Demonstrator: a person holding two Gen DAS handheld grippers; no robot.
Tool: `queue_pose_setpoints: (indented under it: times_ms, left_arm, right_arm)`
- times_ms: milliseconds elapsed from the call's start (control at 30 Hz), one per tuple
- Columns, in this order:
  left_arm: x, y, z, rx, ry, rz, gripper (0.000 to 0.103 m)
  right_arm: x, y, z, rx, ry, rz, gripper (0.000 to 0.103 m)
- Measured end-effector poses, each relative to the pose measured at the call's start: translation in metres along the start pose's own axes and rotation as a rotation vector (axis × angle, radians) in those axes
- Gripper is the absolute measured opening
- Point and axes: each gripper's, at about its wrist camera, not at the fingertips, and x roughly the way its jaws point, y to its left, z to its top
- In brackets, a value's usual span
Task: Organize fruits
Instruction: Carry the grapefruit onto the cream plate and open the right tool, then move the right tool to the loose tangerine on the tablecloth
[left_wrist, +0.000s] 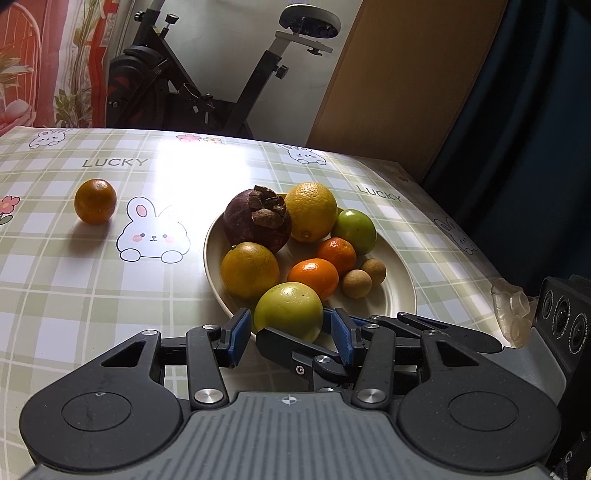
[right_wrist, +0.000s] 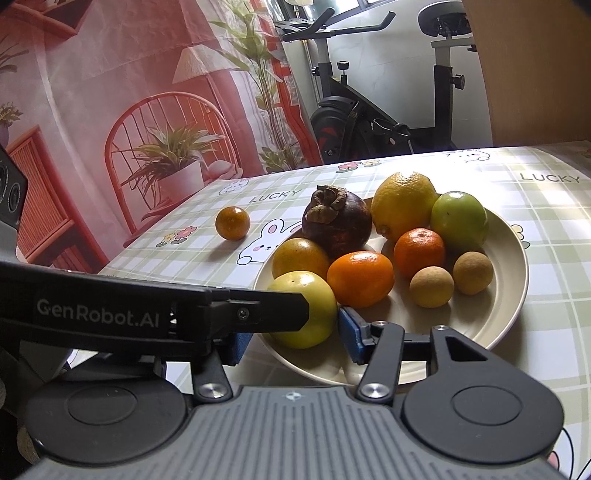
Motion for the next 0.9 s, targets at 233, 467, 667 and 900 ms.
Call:
queue_pose_setpoints:
  times_ms: [233, 467, 667, 900]
  left_arm:
    - [-0.004, -0.002, 0.0, 0.015, -0.013, -0.002, 0.051]
    - [-0.025, 0.007, 0.017, 0.013, -0.079, -0.02, 0.051]
    - [-0.057, 0.046, 0.049, -0.047, -0.143, -0.005, 0.051]
    - [-0.088, 0.095, 0.091, -0.055, -0.219, 0.077, 0.051]
  right_arm:
    - [-0.002, 0.0, -0.001, 0.0, -0.013, -0.003, 0.056]
    - [-0.009, 0.006, 0.002, -0.03, -0.029, -0.068, 0.056]
    - [-0.015, 0.016, 0.02, -0.039, -0.073, -0.064, 0.056]
    - [0.007, 0.039, 0.053, -0.086, -0.09, -0.044, 0.056]
